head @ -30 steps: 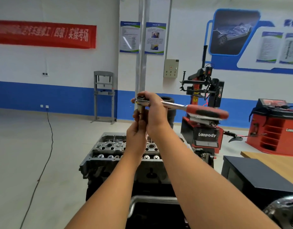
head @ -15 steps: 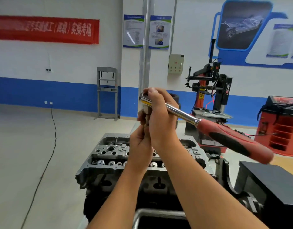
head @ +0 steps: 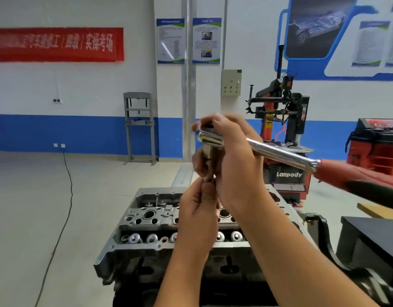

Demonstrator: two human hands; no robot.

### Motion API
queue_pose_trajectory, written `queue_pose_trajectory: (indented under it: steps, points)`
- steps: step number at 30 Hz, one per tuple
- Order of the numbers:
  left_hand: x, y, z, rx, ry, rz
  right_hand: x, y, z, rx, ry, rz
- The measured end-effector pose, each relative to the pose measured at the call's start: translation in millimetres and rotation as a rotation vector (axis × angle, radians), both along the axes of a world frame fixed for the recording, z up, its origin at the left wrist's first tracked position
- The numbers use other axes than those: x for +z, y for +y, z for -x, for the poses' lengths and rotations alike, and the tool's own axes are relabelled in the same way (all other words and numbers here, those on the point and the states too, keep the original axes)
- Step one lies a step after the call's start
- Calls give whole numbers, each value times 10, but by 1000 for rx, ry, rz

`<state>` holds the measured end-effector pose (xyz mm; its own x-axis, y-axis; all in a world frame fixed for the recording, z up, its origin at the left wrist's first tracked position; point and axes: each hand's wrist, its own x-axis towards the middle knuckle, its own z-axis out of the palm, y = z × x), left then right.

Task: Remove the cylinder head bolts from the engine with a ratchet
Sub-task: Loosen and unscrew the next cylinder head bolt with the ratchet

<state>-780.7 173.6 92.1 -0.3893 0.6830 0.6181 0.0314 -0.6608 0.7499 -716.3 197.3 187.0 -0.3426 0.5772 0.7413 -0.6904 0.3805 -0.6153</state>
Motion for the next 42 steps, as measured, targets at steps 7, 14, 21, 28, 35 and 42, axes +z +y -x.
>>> queue_pose_trajectory:
  steps: [7,14,21,28,35,42]
  points:
    - [4,-160,173,-148,-37,90,223,30,84,426,-236,214]
    - [-36,-92,-4,97,50,57,22,-62,162,-110,16,-37]
    - [-72,-166,111,-35,97,138,233,59,126,450,-181,104]
    - [-93,-83,-13,137,113,97,13,-97,148,-103,55,-56]
    - [-81,-156,81,23,87,110,245,20,188,401,-173,60]
    - [-74,-118,-11,105,117,68,98,42,105,251,-33,20]
